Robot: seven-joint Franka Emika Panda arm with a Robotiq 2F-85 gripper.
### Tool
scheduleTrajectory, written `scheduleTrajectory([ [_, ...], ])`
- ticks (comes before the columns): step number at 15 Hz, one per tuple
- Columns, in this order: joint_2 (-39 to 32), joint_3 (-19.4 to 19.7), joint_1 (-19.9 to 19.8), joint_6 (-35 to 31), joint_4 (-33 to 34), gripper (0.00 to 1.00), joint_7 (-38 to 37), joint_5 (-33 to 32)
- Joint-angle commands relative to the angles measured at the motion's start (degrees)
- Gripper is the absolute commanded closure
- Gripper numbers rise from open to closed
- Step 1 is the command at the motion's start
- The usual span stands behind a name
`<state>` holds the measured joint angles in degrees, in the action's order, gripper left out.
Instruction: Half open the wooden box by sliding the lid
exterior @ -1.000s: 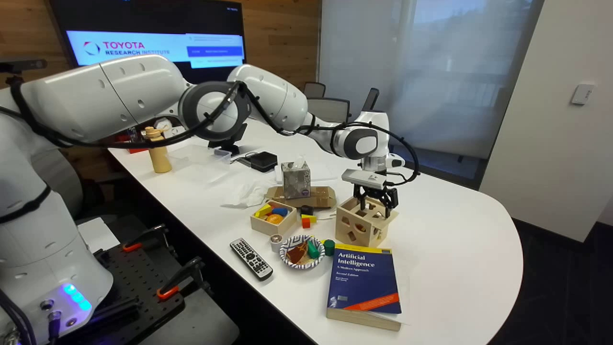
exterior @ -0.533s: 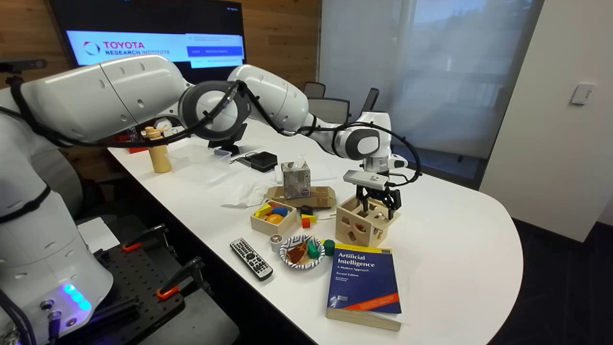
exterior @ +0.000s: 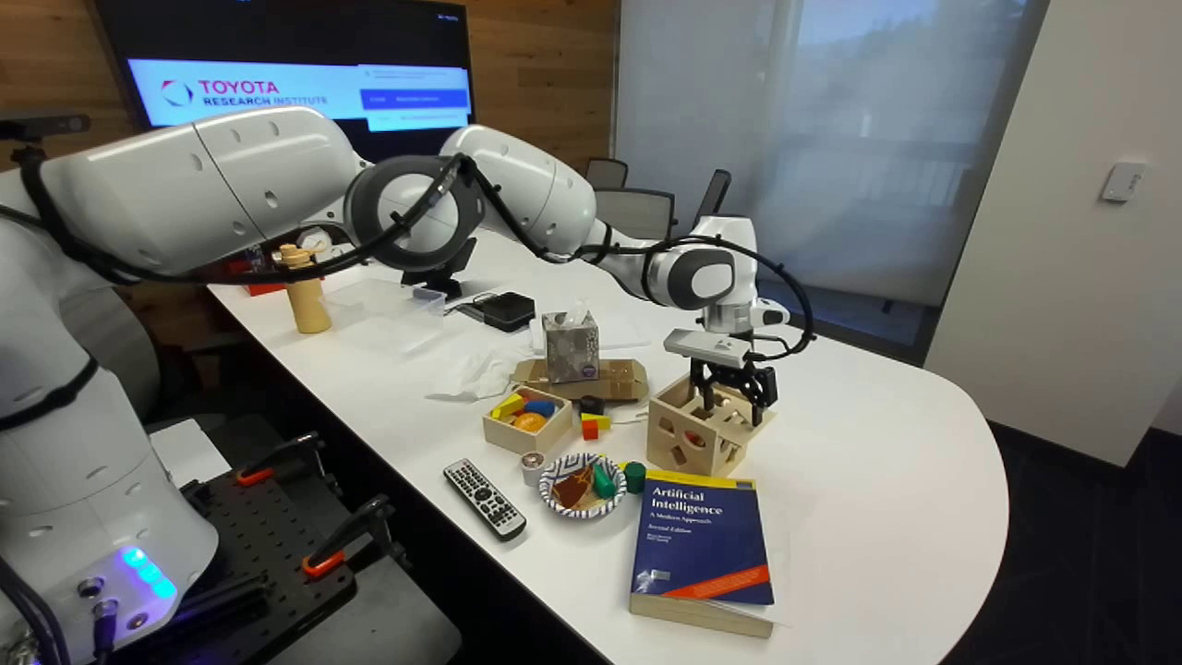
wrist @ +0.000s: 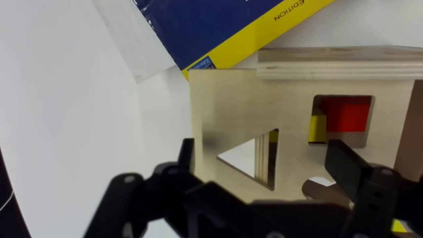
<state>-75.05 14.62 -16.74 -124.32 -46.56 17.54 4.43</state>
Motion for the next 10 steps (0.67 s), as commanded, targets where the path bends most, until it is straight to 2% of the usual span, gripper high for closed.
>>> scheduleTrajectory([
  [1, -2.15, 1.08, -0.68, 1.88, 2.89, 0.0, -1.34, -0.53],
  [10, -2.66, 0.65, -2.78, 1.97, 4.06, 0.0, -1.13, 0.24],
])
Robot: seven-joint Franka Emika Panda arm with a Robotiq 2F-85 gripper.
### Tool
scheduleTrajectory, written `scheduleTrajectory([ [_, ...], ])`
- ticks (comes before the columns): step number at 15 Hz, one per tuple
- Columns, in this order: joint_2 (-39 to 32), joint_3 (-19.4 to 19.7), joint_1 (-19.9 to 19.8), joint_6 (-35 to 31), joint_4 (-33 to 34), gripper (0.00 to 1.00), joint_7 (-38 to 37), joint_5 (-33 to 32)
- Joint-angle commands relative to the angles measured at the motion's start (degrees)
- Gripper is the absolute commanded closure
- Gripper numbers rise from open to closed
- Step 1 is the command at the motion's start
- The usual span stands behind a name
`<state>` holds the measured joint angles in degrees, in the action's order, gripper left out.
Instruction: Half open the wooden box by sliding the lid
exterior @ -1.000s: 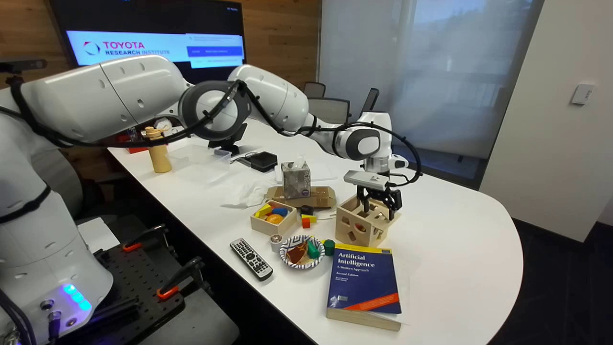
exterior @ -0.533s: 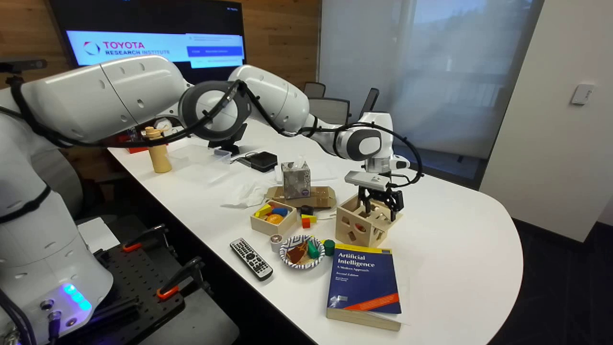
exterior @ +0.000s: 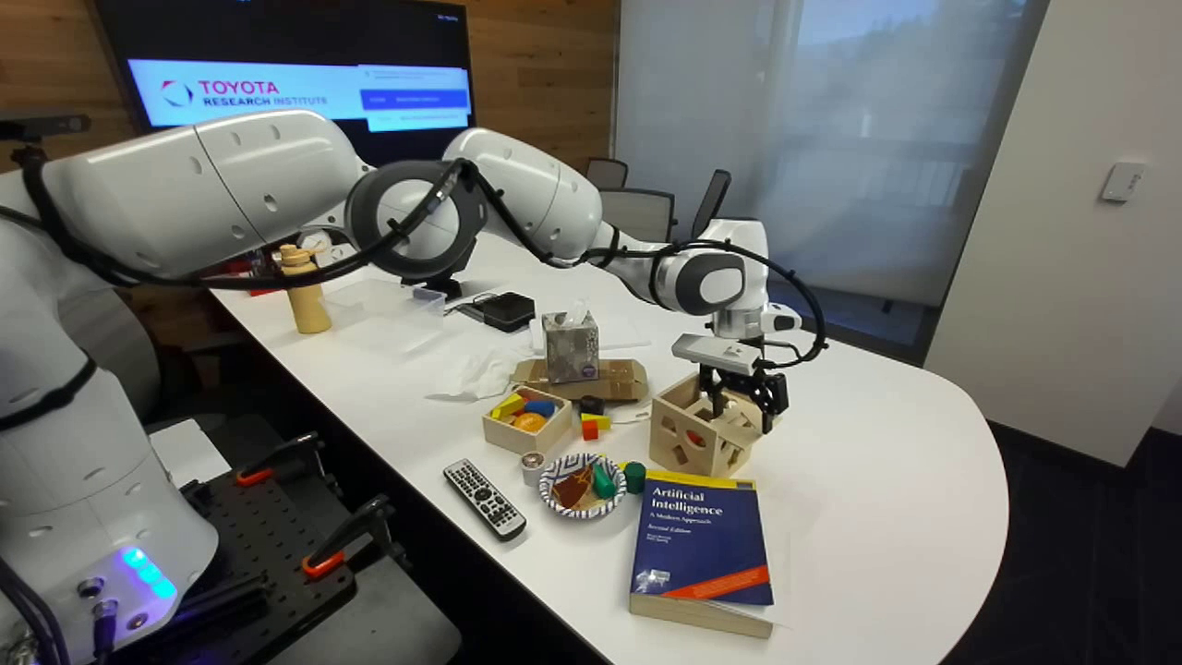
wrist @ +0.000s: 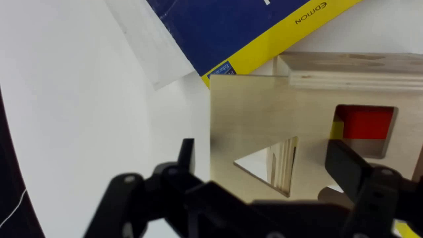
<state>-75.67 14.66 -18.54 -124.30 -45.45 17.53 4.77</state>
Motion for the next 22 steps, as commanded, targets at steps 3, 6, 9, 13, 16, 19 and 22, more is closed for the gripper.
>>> scheduleTrajectory([
  [3, -2.27, 0.55, -1.38, 1.97, 3.39, 0.0, -1.14, -0.09],
  [6, -2.02, 0.28, -1.46, 1.87, 3.34, 0.0, -0.74, 0.01],
  [9, -0.71, -0.23, -1.04, 1.84, 2.44, 0.0, -0.02, 0.09],
  [13, 1.98, -0.27, 0.67, 2.29, 0.75, 0.0, 0.12, -0.19],
  [16, 5.3, -0.23, 2.75, 2.58, -0.84, 0.0, -0.13, -0.23],
  [19, 9.32, -0.43, 4.92, 3.68, -2.69, 0.0, -0.41, -0.04],
  [22, 12.95, -0.87, 6.83, 5.26, -4.12, 0.0, -0.36, 0.29],
])
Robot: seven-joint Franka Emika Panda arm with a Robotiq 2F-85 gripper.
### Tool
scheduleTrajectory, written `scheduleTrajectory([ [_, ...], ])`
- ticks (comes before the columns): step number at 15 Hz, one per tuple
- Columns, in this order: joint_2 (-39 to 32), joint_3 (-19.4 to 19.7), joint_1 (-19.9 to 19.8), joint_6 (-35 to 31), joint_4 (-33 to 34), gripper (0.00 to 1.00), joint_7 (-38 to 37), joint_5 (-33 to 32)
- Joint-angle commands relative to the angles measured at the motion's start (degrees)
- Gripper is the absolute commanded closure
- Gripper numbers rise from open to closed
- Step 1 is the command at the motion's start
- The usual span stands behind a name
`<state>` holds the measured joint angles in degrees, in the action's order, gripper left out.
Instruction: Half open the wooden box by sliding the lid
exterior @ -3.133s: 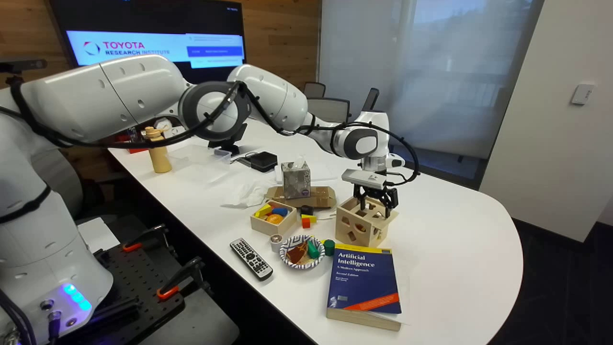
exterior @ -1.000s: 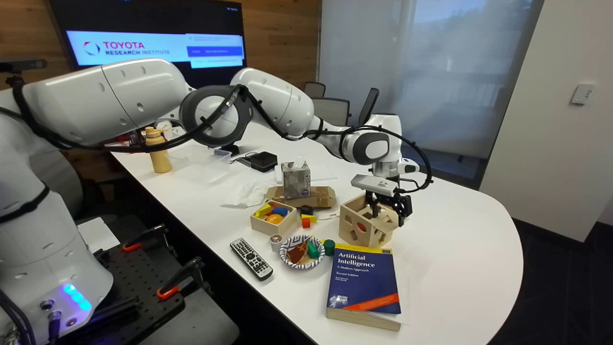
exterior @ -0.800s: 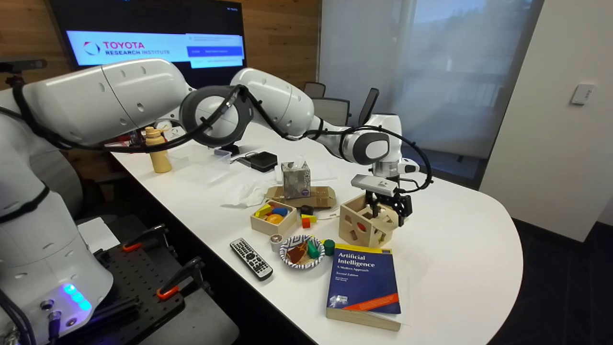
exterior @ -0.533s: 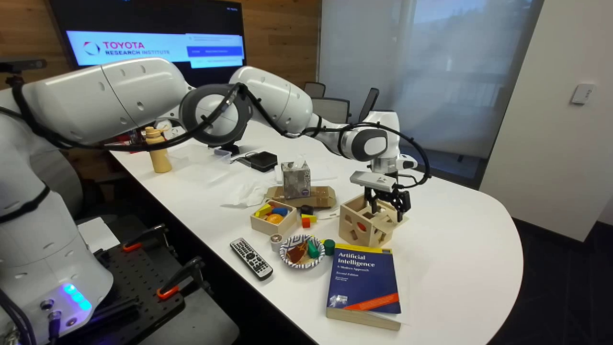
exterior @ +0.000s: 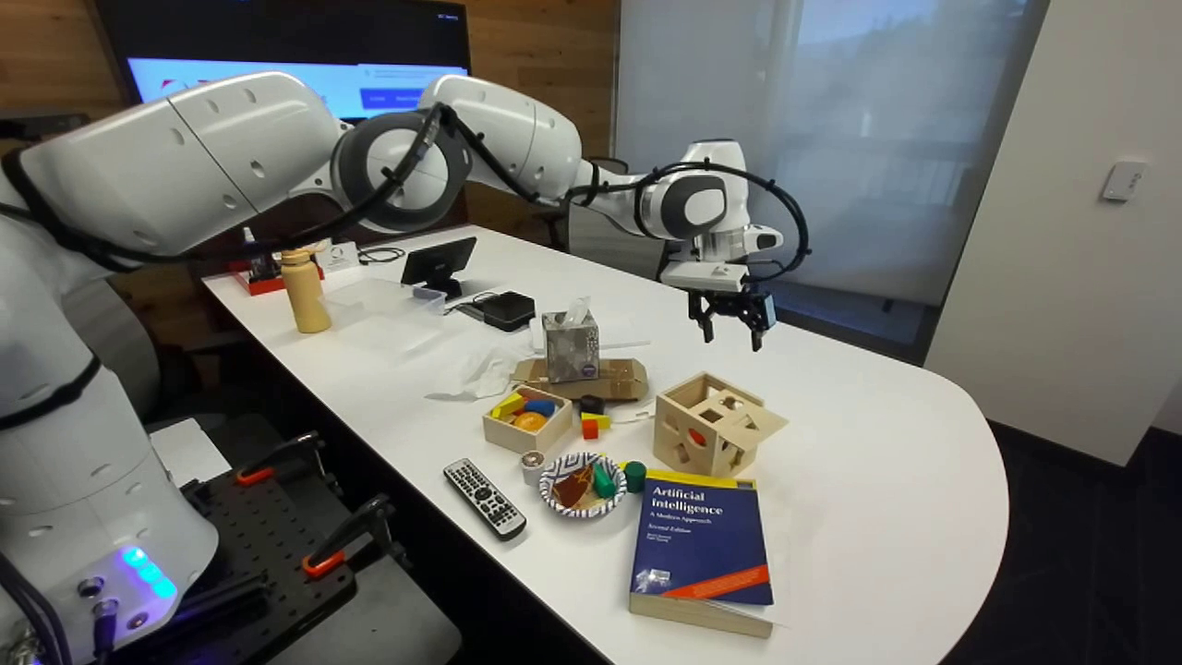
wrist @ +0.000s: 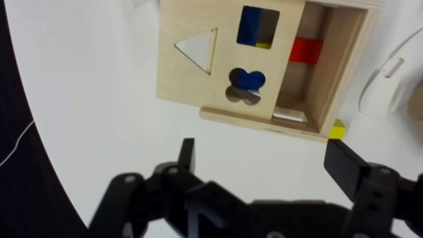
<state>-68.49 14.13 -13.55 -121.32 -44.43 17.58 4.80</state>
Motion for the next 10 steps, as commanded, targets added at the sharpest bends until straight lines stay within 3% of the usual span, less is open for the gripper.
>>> scheduleTrajectory([
  [1, 6.93, -0.48, 2.41, 2.5, -5.73, 0.0, -0.2, 0.32],
  [10, 14.03, -0.3, 6.08, 1.37, -13.55, 0.0, 0.02, 0.23],
])
